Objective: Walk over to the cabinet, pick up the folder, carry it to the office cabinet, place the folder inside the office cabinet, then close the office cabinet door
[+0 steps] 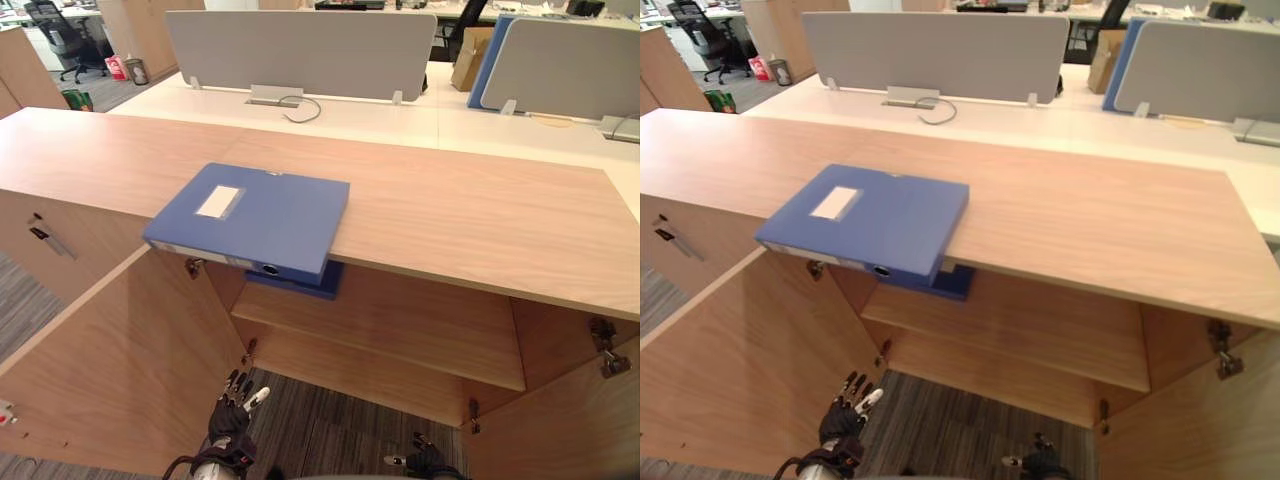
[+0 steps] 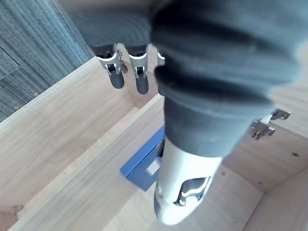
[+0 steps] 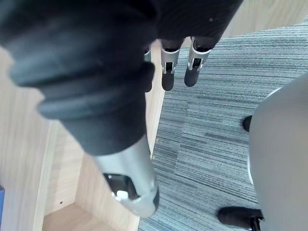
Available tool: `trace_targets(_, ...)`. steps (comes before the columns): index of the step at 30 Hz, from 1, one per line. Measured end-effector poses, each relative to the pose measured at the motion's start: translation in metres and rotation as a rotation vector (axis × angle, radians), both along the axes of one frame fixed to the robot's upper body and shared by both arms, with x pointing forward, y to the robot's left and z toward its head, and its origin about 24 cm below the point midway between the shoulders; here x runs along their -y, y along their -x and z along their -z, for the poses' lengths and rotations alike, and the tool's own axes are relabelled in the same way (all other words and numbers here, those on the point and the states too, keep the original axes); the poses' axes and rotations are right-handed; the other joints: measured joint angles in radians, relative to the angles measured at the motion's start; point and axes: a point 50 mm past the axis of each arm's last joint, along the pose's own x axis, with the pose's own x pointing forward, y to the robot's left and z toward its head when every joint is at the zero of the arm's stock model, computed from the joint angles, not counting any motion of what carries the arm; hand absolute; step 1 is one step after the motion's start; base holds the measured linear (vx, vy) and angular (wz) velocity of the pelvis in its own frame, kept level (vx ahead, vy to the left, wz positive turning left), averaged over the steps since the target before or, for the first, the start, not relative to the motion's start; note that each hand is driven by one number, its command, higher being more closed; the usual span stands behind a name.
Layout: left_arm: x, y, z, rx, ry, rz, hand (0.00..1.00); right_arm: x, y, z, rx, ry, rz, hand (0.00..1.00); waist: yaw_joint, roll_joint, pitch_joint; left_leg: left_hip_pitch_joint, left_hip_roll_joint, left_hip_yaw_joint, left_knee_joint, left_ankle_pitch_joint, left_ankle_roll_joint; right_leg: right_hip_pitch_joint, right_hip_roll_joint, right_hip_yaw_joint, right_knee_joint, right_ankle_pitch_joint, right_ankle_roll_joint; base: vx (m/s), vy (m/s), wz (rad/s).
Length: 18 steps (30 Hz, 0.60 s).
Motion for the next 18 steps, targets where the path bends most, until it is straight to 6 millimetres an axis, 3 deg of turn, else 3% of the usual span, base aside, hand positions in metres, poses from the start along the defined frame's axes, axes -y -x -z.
trace_targets(9,-0.016,-0.002,-0.022,0.024,-0.088,-0.228,0.00,-0.007,0.006,-0.002,0.004,0.025,-0.062,0.00,0.027,-0.024,-0.014,-0.022,-0.019,-0.065,-0.001,0.022,0.006,0.021,-0.018,-0.070,-0.007,-0.001,0.012,-0.05,0.010,0.25)
trace_targets(13,-0.028,-0.013,-0.065,0.184,-0.209,-0.301,0.00,-0.019,0.008,-0.004,0.019,0.002,-0.057,0.00,0.036,-0.053,-0.020,-0.032,-0.019,-0.075,0.000,0.028,0.006,0.018,-0.017,-0.080,-0.005,0.005,0.018,0.00,-0.004,0.08)
trace_targets(15,-0.033,-0.019,-0.090,0.261,-0.357,-0.338,0.00,-0.026,0.009,-0.006,0.033,-0.004,-0.049,0.00,0.042,-0.065,-0.021,-0.032,-0.019,-0.077,0.000,0.027,0.006,0.018,-0.018,-0.078,-0.005,0.014,0.023,0.00,0.000,0.00)
trace_targets(18,-0.036,-0.022,-0.111,0.315,-0.522,-0.377,0.00,-0.031,0.010,-0.007,0.045,-0.003,-0.050,0.00,0.040,-0.070,-0.018,-0.034,-0.021,-0.075,-0.001,0.020,0.007,0.014,-0.021,-0.076,-0.006,0.026,0.025,-0.05,0.024,-0.04)
